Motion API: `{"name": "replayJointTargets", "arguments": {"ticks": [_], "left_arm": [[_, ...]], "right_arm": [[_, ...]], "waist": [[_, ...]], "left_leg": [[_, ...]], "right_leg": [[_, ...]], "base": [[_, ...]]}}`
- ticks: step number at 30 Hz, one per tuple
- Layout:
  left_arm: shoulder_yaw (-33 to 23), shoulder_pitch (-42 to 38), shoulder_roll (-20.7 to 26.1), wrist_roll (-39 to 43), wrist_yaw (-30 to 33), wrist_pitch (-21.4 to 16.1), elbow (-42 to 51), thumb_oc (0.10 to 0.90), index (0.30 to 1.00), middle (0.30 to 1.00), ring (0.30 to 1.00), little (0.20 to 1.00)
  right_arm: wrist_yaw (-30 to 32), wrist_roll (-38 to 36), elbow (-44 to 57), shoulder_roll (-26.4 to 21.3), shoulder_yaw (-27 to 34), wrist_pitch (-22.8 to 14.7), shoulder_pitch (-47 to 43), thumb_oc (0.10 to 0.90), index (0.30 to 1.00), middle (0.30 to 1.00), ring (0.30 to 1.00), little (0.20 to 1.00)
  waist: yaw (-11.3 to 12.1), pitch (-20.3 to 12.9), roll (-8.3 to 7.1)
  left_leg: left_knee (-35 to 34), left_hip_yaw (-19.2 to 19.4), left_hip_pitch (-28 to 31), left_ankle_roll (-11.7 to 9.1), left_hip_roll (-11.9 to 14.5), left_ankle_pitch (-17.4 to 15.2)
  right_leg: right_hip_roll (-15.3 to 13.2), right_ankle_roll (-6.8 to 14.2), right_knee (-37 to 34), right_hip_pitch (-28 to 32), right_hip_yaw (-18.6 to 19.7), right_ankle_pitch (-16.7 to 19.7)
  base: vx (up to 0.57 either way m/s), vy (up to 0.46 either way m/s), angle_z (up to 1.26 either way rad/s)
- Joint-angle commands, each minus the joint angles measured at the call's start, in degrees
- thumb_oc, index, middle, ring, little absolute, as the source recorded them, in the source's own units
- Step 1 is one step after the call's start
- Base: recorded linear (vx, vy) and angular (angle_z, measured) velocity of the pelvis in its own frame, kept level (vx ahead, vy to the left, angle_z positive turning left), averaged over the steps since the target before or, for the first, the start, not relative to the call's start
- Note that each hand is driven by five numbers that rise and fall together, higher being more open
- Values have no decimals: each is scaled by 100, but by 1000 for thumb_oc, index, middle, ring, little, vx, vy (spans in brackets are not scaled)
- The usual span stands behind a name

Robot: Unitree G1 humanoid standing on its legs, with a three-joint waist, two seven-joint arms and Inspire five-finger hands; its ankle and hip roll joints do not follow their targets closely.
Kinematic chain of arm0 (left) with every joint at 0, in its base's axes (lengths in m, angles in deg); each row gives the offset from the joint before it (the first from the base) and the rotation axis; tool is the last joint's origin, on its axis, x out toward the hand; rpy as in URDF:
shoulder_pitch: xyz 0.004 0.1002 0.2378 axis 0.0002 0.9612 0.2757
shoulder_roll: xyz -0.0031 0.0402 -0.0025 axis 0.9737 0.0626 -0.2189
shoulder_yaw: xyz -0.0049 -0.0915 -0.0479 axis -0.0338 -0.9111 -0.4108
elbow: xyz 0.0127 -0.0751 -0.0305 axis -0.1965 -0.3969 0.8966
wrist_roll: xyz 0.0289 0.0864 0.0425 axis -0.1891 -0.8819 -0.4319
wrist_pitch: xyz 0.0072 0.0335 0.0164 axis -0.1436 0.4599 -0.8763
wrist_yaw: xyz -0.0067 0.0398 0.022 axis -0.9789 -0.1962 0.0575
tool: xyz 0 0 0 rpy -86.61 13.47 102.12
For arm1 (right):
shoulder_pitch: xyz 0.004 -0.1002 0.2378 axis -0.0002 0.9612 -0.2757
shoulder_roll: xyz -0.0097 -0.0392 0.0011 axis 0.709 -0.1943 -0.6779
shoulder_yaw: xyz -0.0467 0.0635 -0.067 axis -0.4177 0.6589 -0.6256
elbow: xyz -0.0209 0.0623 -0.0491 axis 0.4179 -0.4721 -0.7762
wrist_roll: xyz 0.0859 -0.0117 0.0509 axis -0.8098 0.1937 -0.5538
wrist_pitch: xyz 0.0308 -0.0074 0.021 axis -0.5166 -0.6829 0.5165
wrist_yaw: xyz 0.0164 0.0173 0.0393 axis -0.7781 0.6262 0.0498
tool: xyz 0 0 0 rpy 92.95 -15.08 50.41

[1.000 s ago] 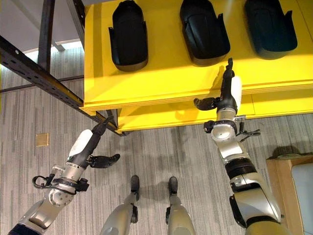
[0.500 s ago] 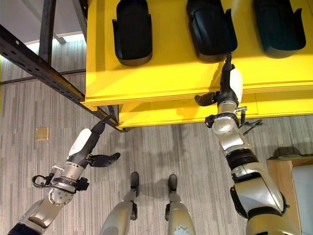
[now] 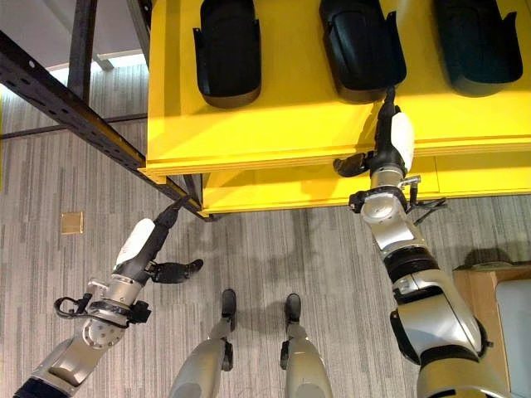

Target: Move parts from the plastic box to the shelf.

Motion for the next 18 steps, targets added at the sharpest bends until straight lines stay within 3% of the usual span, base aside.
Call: {"name": "replayJointTargets", "arguments": {"ticks": [1,18], "left_arm": [[-301,-137,188,199,333,-295,513,900,1000,1000,1000,1000],[-323,-117,205,171,345,-303,473,900,1000,1000,1000,1000]], "right_arm": [[10,57,378,-197,-300,-268,-612,900,1000,1000,1000,1000],[-6,218,435,-174,-347,-239,-603,900,1000,1000,1000,1000]], "waist": [[55,-142,-377],[86,-143,-403]], "left_leg": [[-35,157,596,-15,121,-322],[-38,115,578,-4,100,-328]], "right_leg": [[-234,119,449,-85,-28,-271],[-242,124,425,-77,-41,-255]], "base": [[0,0,0],[0,4,2]]}}
